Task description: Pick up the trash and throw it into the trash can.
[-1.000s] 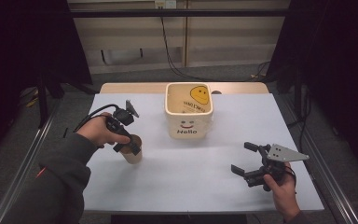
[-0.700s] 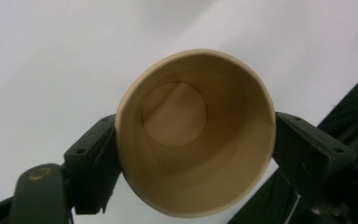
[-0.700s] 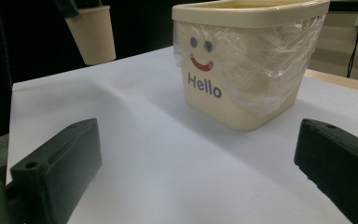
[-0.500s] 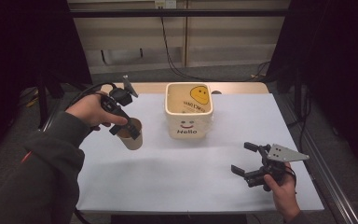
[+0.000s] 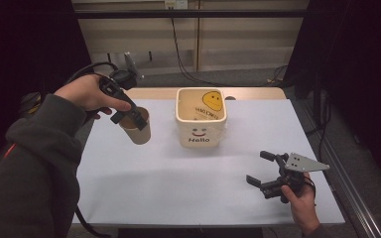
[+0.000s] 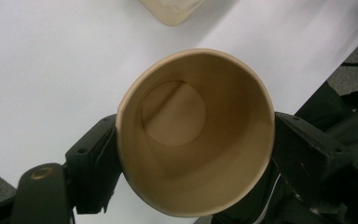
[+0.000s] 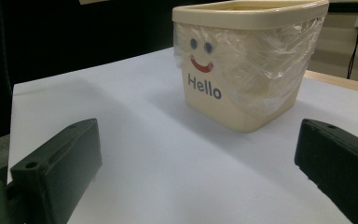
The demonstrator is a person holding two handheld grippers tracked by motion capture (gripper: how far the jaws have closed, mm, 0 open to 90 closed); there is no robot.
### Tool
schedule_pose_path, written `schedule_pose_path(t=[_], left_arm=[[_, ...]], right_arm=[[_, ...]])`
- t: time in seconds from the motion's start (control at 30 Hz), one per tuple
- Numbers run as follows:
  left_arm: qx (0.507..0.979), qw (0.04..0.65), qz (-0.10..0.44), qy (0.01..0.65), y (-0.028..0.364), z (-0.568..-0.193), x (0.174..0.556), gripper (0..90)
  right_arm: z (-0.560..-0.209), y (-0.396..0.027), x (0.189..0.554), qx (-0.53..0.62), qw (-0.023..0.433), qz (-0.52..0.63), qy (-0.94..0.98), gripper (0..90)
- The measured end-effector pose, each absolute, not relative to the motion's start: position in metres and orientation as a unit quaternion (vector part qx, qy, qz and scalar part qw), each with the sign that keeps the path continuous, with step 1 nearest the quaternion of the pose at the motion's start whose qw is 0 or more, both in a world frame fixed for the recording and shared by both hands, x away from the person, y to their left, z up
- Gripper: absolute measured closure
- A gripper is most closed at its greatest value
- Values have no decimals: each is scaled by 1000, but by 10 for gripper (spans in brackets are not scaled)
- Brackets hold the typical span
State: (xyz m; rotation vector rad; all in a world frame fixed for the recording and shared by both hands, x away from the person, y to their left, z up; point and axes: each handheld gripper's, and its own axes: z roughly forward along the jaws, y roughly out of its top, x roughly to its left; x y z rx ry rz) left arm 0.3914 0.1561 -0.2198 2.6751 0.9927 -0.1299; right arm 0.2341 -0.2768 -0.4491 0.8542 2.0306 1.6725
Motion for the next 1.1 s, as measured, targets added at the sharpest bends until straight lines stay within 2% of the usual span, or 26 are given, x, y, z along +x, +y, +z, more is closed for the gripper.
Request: schedule_pose_path(t=[0.6,1.1], left_arm=[[932,125,-48,337,150,-183,401,208],[931,132,-50,335,132,-175,415,208]], right_arm=[[-449,-277,234,303,186,595,721,2],[-449,-277,234,301,187,596,720,2]])
